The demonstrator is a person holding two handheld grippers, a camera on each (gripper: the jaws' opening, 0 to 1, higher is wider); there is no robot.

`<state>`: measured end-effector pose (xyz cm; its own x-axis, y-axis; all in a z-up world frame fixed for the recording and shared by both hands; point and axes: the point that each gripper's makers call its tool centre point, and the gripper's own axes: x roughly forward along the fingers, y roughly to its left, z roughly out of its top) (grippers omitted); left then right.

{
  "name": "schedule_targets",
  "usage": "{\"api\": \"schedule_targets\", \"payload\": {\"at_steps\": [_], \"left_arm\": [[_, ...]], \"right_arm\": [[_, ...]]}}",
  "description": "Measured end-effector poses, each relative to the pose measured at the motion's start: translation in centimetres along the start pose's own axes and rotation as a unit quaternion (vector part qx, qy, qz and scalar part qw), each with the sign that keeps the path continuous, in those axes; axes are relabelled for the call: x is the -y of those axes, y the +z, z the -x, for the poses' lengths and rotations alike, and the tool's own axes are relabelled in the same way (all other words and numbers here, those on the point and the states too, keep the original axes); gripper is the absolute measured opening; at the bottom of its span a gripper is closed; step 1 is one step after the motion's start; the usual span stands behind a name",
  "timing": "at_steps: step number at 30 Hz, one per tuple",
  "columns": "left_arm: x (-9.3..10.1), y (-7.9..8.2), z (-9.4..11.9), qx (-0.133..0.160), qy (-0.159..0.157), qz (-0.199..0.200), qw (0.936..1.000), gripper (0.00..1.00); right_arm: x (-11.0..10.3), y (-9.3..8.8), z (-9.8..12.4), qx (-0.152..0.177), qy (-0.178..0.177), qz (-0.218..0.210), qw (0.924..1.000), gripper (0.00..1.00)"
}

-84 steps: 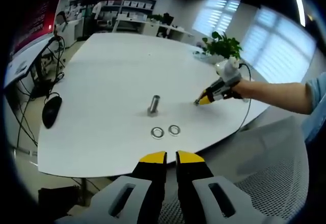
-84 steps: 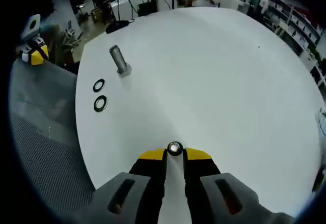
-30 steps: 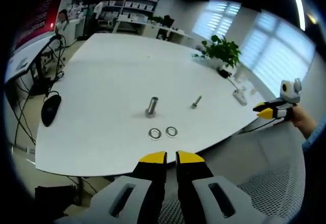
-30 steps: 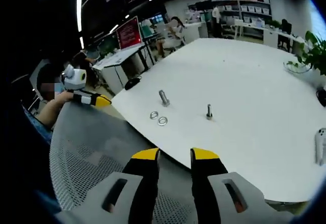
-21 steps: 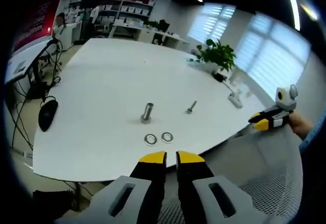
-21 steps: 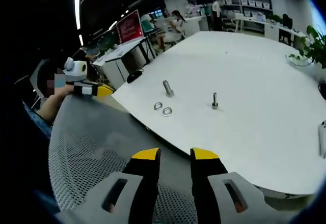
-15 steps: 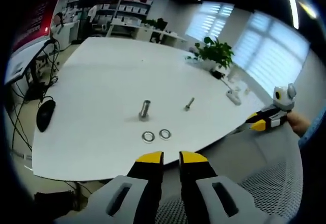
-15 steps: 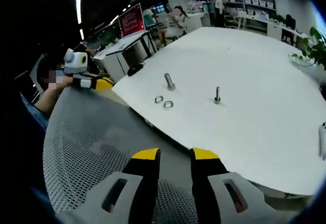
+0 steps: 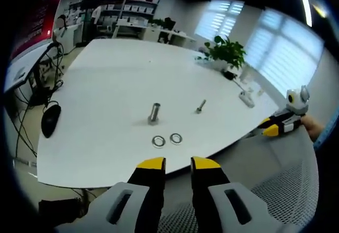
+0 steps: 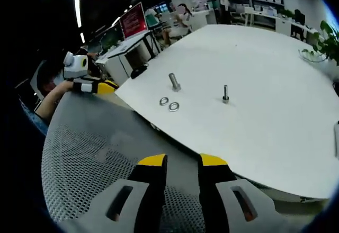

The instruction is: Place the washer onto the threaded stud by aligning its center hole with the stud, sliding it down to the base, and recovering from edge contact or off-axis alignment until the washer reaches the visible bottom stop.

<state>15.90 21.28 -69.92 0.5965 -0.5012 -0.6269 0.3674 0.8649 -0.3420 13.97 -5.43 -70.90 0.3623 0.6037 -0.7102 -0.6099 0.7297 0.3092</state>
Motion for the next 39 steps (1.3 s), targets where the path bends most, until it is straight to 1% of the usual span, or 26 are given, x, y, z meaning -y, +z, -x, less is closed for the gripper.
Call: {"api": "schedule_targets", "payload": {"at_steps": [4,6,7,9,11,13,14,15,17,18,19,20,21,22,23,25,26,27,28,29,30,32,33,34,37,39], "left_arm": [[0.0,-0.2,0.0,-0.007,0.001,-0.001,1.0000,0.17],[0.0,-0.2,0.0,-0.006,0.003,0.001,1.0000,0.16],[-0.1,-0.1,0.0,-0.003,0.004,0.005,1.0000,0.15],[0.1,0.7,0.1,0.019,-0.008,0.014,0.9997,0.14],[0.0,0.4,0.0,0.010,-0.003,0.013,0.9999,0.14],[0.0,0.5,-0.1,0.006,0.000,-0.003,1.0000,0.13],[0.1,0.6,-0.1,0.009,-0.005,-0.007,0.9999,0.13],[0.5,0.6,-0.2,0.008,-0.018,-0.014,0.9997,0.13],[1.3,0.3,-0.3,-0.006,-0.040,-0.032,0.9986,0.13],[1.8,-0.2,-0.3,-0.022,-0.051,-0.050,0.9972,0.13],[2.2,-0.6,-0.4,-0.041,-0.067,-0.079,0.9937,0.13],[2.2,-0.8,-0.5,-0.052,-0.071,-0.094,0.9917,0.13],[2.2,-0.9,-0.6,-0.060,-0.073,-0.109,0.9895,0.13],[2.0,-0.8,-0.9,-0.070,-0.075,-0.135,0.9855,0.13],[2.0,-0.8,-1.0,-0.077,-0.077,-0.150,0.9826,0.14],[1.2,-0.9,-1.6,-0.106,-0.073,-0.191,0.9730,0.14],[0.4,-1.0,-2.1,-0.124,-0.070,-0.220,0.9650,0.13],[0.0,-1.3,-2.3,-0.141,-0.070,-0.236,0.9590,0.14],[-0.8,-2.0,-2.5,-0.178,-0.074,-0.267,0.9442,0.14],[-1.4,-2.2,-2.7,-0.197,-0.072,-0.283,0.9358,0.13],[-2.1,-2.3,-3.0,-0.216,-0.071,-0.308,0.9239,0.12],[-2.3,-2.4,-3.4,-0.237,-0.084,-0.324,0.9121,0.10],[-2.2,-2.2,-3.9,-0.237,-0.100,-0.332,0.9076,0.10],[-2.0,-1.9,-4.3,-0.235,-0.110,-0.336,0.9056,0.10],[-2.3,-1.1,-5.7,-0.241,-0.120,-0.321,0.9080,0.11],[-2.4,-0.5,-6.8,-0.243,-0.126,-0.322,0.9063,0.12]], "right_arm": [[-0.2,-0.1,0.0,0.000,0.004,-0.003,1.0000,0.25],[-0.2,0.0,0.0,0.007,0.011,-0.017,0.9998,0.25],[-0.2,0.0,0.0,0.007,0.012,-0.017,0.9998,0.25],[-0.3,0.0,-0.1,0.003,0.012,-0.015,0.9998,0.25],[-0.3,0.0,-0.1,0.002,0.012,-0.013,0.9998,0.25],[-0.3,0.1,-0.1,0.005,0.011,-0.017,0.9998,0.25],[-0.2,0.1,-0.1,0.006,0.011,-0.018,0.9998,0.25],[-0.3,0.1,-0.1,0.007,0.011,-0.020,0.9997,0.25],[-0.4,0.1,-0.1,0.005,0.014,-0.017,0.9998,0.26],[-0.5,0.0,-0.1,0.003,0.015,-0.016,0.9997,0.26],[-0.5,0.0,-0.1,0.002,0.016,-0.016,0.9997,0.26],[-0.5,0.0,-0.1,0.003,0.015,-0.017,0.9997,0.26],[-0.5,0.0,0.0,0.004,0.015,-0.019,0.9997,0.26],[-0.5,0.0,0.0,0.005,0.015,-0.019,0.9997,0.26],[-0.5,0.1,0.0,0.006,0.015,-0.019,0.9997,0.26],[-0.6,0.1,0.0,0.006,0.016,-0.019,0.9997,0.26],[-0.5,0.2,0.0,0.009,0.012,-0.021,0.9997,0.26],[-0.4,0.4,0.0,0.014,0.009,-0.021,0.9996,0.26],[-0.4,0.5,0.1,0.016,0.008,-0.021,0.9996,0.26],[-0.4,0.5,0.1,0.016,0.008,-0.021,0.9996,0.26],[-0.4,0.4,0.1,0.016,0.008,-0.021,0.9996,0.26],[-0.5,0.4,0.1,0.014,0.010,-0.019,0.9997,0.26],[-0.5,0.4,0.1,0.015,0.010,-0.020,0.9996,0.26],[-0.4,0.5,0.1,0.017,0.009,-0.021,0.9996,0.26],[0.0,0.9,0.3,0.032,-0.004,-0.024,0.9992,0.25],[0.1,1.2,0.4,0.040,-0.006,-0.025,0.9989,0.25]]}}
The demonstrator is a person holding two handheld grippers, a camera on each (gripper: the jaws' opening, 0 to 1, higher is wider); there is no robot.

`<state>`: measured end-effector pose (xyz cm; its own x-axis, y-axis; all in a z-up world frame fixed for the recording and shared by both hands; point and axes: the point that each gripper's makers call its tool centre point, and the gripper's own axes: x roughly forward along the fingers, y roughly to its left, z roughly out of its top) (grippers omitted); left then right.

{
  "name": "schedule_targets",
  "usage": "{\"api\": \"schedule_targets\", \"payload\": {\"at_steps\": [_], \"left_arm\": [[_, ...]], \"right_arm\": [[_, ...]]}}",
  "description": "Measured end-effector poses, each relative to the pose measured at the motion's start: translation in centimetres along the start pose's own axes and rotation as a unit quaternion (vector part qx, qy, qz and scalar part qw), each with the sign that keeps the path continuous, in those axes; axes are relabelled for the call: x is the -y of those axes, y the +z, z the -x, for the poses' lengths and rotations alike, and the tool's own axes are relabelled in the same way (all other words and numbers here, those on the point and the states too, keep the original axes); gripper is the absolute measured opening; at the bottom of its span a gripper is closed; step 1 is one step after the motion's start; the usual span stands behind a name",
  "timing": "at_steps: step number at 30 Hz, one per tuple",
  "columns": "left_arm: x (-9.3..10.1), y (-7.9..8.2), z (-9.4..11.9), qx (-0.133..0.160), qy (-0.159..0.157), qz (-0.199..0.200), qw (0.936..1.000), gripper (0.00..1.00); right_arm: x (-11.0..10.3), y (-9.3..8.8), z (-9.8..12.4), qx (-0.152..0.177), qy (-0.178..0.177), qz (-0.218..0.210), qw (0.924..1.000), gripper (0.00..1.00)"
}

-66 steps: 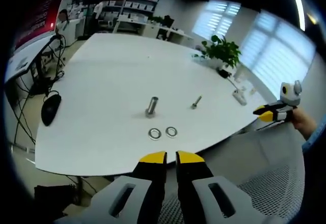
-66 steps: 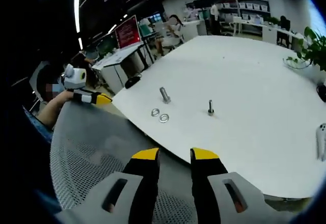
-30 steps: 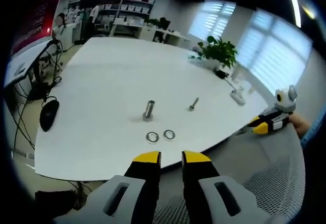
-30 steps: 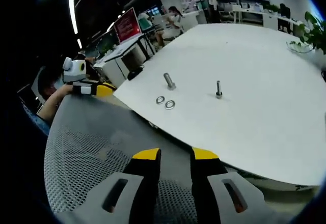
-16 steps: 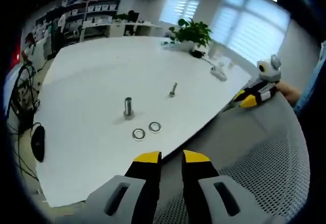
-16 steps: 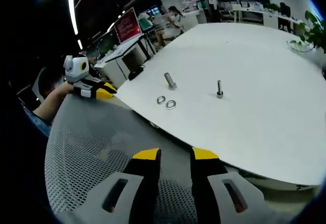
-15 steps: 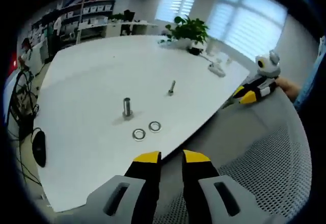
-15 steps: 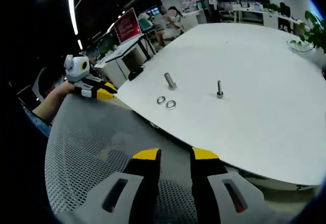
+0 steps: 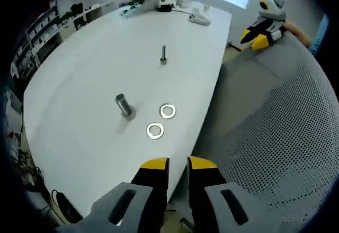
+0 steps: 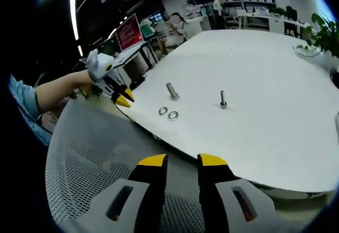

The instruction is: Place the washer onto the threaded stud by aligning its center hole with the stud, sliding it down to the base, and recovering from edge contact or off-axis alignment until the washer reaches the visible bottom stop.

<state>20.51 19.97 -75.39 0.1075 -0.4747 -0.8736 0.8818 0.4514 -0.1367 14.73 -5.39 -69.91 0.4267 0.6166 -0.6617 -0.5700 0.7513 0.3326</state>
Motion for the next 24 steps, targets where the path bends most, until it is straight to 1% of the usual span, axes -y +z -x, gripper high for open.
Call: {"api": "schedule_targets", "payload": {"at_steps": [2,3,5,6,7,8,9,10,11,13,17,19,24], "left_arm": [[-0.8,0.5,-0.7,-0.006,-0.002,-0.002,1.0000,0.14],[-1.0,0.5,-1.0,-0.015,-0.004,-0.014,0.9998,0.15],[-1.5,0.4,-1.7,-0.040,-0.009,-0.030,0.9987,0.19],[-1.8,0.3,-2.0,-0.048,-0.010,-0.034,0.9982,0.20],[-2.1,0.2,-2.5,-0.058,-0.014,-0.043,0.9973,0.22],[-2.2,0.1,-2.9,-0.064,-0.019,-0.045,0.9967,0.24],[-2.4,-0.2,-3.3,-0.077,-0.023,-0.045,0.9957,0.25],[-2.6,-0.3,-3.7,-0.081,-0.022,-0.048,0.9953,0.26],[-2.8,-0.4,-4.0,-0.090,-0.023,-0.059,0.9940,0.26],[-2.9,-0.4,-4.6,-0.093,-0.026,-0.063,0.9934,0.26],[-2.9,-0.5,-6.0,-0.113,-0.035,-0.075,0.9901,0.26],[-2.8,-0.4,-6.5,-0.117,-0.037,-0.083,0.9890,0.26],[-3.1,0.3,-8.0,-0.122,-0.028,-0.095,0.9876,0.26]], "right_arm": [[0.0,-0.2,0.0,-0.001,-0.001,-0.006,1.0000,0.25],[0.1,-0.1,0.1,0.004,-0.003,-0.009,0.9999,0.25],[0.2,0.1,0.1,0.011,-0.003,-0.019,0.9998,0.25],[0.2,0.1,0.1,0.010,-0.003,-0.018,0.9998,0.25],[0.2,0.0,0.0,0.007,-0.003,-0.016,0.9998,0.25],[0.2,-0.1,0.0,0.003,-0.003,-0.015,0.9999,0.25],[0.2,-0.1,-0.1,0.000,-0.003,-0.013,0.9999,0.25],[0.2,-0.1,-0.2,-0.002,-0.003,-0.011,0.9999,0.25],[0.2,-0.2,-0.2,-0.003,-0.002,-0.009,0.9999,0.25],[0.2,-0.3,-0.2,-0.007,-0.001,-0.007,1.0000,0.25],[0.4,-0.3,-0.3,-0.010,-0.004,-0.007,0.9999,0.25],[0.5,-0.3,-0.4,-0.011,-0.006,-0.008,0.9999,0.25],[0.5,-0.3,-0.5,-0.014,-0.006,-0.008,0.9999,0.25]]}}
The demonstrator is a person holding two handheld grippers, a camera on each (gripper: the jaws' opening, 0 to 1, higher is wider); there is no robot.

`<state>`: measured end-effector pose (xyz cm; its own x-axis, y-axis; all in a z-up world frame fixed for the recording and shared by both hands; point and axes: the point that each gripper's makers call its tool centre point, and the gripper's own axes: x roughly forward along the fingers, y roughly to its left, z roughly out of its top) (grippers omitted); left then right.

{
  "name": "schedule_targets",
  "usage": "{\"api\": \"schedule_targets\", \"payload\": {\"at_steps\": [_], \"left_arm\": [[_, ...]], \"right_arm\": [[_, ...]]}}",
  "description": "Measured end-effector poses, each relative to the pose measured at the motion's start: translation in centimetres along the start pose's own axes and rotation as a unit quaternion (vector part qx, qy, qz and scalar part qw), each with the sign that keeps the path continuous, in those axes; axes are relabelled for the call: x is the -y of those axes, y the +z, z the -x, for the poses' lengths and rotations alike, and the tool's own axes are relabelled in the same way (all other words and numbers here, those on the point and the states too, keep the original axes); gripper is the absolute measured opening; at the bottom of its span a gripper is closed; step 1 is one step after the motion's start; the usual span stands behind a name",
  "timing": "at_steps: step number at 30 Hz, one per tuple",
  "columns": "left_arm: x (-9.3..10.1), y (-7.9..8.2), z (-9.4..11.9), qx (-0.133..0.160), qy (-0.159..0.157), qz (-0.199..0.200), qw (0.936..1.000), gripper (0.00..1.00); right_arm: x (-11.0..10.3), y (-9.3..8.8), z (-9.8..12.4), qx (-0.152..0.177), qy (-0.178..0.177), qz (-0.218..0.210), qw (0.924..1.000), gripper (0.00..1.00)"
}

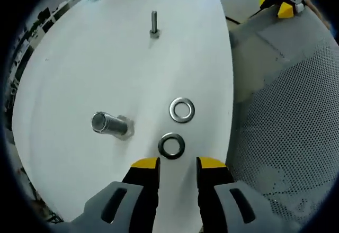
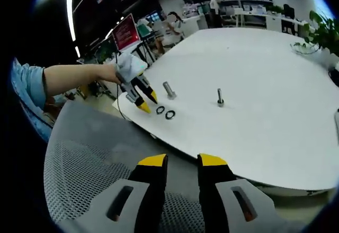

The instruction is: Place the washer onto the threaded stud by aligning its center hole with the stud, sliding it down to the base, and recovering from edge contact or off-axis alignment until the washer reaches the visible bottom stop.

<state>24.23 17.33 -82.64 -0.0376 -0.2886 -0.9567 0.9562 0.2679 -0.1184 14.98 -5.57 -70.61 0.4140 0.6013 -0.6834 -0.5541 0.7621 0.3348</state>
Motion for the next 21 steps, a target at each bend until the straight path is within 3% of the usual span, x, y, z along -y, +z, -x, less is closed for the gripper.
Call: {"api": "schedule_targets", "payload": {"at_steps": [7,9,14,15,21], "left_arm": [[-0.1,-0.6,-1.3,-0.029,0.015,-0.017,0.9993,0.26],[-0.5,-0.3,-1.3,-0.030,0.037,-0.036,0.9982,0.22],[-0.4,-0.4,-1.4,-0.052,0.051,-0.056,0.9958,0.21],[-0.4,-0.4,-1.4,-0.056,0.052,-0.072,0.9945,0.21],[-0.4,-0.3,-1.3,-0.060,0.049,-0.069,0.9946,0.22]], "right_arm": [[0.1,0.1,0.0,0.004,-0.002,-0.004,1.0000,0.25],[0.1,0.1,0.1,0.005,-0.002,-0.005,1.0000,0.25],[0.1,0.1,0.0,0.005,-0.001,-0.004,1.0000,0.25],[0.1,0.1,0.0,0.004,-0.001,-0.003,1.0000,0.25],[0.1,0.1,0.1,0.007,-0.001,-0.004,1.0000,0.25]]}}
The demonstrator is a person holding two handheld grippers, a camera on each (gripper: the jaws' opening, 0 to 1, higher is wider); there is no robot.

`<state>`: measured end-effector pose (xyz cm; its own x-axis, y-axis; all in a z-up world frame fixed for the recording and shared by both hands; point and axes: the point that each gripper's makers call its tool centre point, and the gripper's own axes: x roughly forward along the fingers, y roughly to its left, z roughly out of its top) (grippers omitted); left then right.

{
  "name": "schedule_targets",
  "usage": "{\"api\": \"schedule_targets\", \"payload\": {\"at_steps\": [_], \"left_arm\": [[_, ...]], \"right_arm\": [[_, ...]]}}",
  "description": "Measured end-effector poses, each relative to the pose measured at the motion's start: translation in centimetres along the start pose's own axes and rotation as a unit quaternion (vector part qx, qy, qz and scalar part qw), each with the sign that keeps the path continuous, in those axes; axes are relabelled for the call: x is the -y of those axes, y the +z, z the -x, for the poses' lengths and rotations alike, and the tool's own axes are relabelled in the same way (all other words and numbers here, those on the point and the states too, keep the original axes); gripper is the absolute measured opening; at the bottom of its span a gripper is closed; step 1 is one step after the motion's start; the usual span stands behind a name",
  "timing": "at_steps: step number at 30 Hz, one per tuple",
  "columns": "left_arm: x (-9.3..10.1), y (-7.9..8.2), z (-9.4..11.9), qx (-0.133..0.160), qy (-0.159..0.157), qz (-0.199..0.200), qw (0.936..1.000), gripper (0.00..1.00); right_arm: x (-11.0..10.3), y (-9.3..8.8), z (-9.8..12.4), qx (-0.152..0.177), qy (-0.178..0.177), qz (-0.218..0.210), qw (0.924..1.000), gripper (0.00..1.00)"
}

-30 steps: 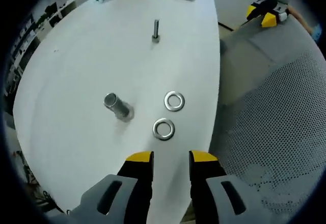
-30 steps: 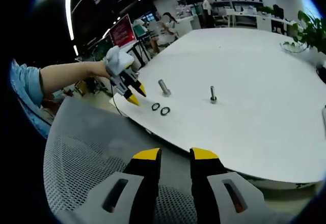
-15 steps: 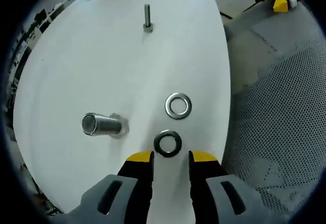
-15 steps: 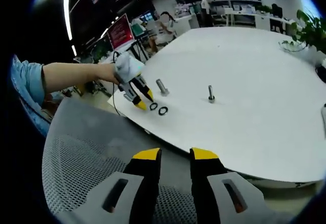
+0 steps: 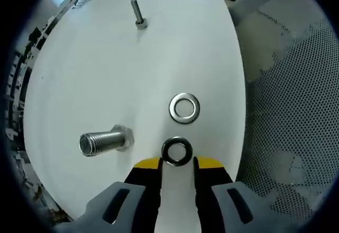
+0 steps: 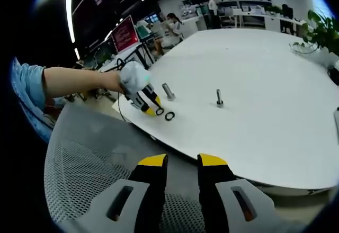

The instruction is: Place the washer onto the threaded stud by aligning its center hole with the stud, sliding it down to the base, and recovering from edge contact or off-axis alignment until the washer reaches the visible bottom stop.

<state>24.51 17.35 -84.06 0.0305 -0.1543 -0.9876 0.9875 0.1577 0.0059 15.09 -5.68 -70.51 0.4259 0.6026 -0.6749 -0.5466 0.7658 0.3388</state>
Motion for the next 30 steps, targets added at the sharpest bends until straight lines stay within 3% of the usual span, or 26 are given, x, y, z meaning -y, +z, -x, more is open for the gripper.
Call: {"api": "schedule_targets", "payload": {"at_steps": [10,13,20,22,23,28,30], "left_arm": [[-0.5,-0.2,0.0,0.011,-0.009,-0.014,0.9998,0.17],[-0.2,0.2,0.0,0.018,-0.014,-0.085,0.9961,0.17],[-0.4,0.2,-0.1,-0.007,-0.016,-0.068,0.9975,0.17],[-0.6,0.2,-0.1,-0.008,-0.013,-0.018,0.9997,0.15],[-0.8,0.2,0.0,-0.010,-0.014,-0.019,0.9997,0.13],[-1.2,0.2,0.0,0.003,-0.011,-0.021,0.9997,0.07],[-1.0,0.3,0.0,0.011,-0.018,0.003,0.9998,0.09]], "right_arm": [[0.0,0.0,0.0,-0.001,0.001,0.002,1.0000,0.25],[-0.1,0.0,0.0,0.000,0.001,0.000,1.0000,0.25],[-0.1,0.1,0.0,0.002,0.001,0.000,1.0000,0.25],[0.0,0.1,0.1,0.002,0.000,0.000,1.0000,0.25],[0.0,0.1,0.1,0.002,0.000,0.000,1.0000,0.25],[0.0,0.1,0.0,0.002,0.000,0.000,1.0000,0.25],[0.0,0.1,0.0,0.001,0.000,0.002,1.0000,0.25]]}}
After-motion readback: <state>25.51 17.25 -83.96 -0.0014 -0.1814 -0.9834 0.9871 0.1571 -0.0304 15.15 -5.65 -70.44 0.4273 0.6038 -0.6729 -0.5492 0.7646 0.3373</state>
